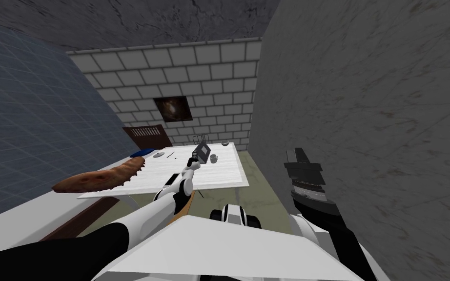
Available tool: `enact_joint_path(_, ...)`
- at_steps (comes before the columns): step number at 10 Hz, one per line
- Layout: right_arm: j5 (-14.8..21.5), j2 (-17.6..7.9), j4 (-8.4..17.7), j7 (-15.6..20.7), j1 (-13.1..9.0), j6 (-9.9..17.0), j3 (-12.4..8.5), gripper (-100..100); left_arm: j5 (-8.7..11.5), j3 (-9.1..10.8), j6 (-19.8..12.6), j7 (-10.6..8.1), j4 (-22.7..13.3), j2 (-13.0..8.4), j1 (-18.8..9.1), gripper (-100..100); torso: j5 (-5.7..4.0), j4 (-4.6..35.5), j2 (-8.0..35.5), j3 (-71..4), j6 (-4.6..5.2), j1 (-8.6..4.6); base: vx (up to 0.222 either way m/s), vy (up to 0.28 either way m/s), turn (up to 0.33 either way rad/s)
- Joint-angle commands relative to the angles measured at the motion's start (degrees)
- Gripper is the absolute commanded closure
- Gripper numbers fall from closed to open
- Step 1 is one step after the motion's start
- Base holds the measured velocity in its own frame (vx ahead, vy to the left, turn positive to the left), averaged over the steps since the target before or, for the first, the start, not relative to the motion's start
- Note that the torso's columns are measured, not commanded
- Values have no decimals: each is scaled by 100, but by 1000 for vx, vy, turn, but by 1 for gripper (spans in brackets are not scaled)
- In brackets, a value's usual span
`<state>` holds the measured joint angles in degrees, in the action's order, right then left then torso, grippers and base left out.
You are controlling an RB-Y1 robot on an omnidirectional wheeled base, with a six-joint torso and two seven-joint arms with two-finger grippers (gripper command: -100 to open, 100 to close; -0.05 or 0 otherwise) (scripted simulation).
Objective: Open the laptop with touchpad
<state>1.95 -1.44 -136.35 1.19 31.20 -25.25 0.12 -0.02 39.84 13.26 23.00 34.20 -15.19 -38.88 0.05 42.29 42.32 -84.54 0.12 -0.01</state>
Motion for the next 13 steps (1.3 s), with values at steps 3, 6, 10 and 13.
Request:
enact_joint_path(3,0,-1,0,0,0,0,0,0,319,88,-149,-419,-78,230,-73,100,-4,10,5,3,-7,19,-25,146,-7)
enact_joint_path(6,0,-1,0,0,0,0,-1,0,631,175,-261,-816,-169,454,-154,100,-6,8,-5,-3,-9,7,-26,181,-1)
enact_joint_path(10,0,1,0,0,0,0,1,0,912,-81,-294,-1254,-268,469,-90,100,-28,16,6,4,-5,-49,-8,42,3)
enact_joint_path(13,0,1,0,0,0,0,1,0,1079,-365,-256,-1618,-342,412,-35,100,-14,18,19,12,-15,-4,10,-1,31)
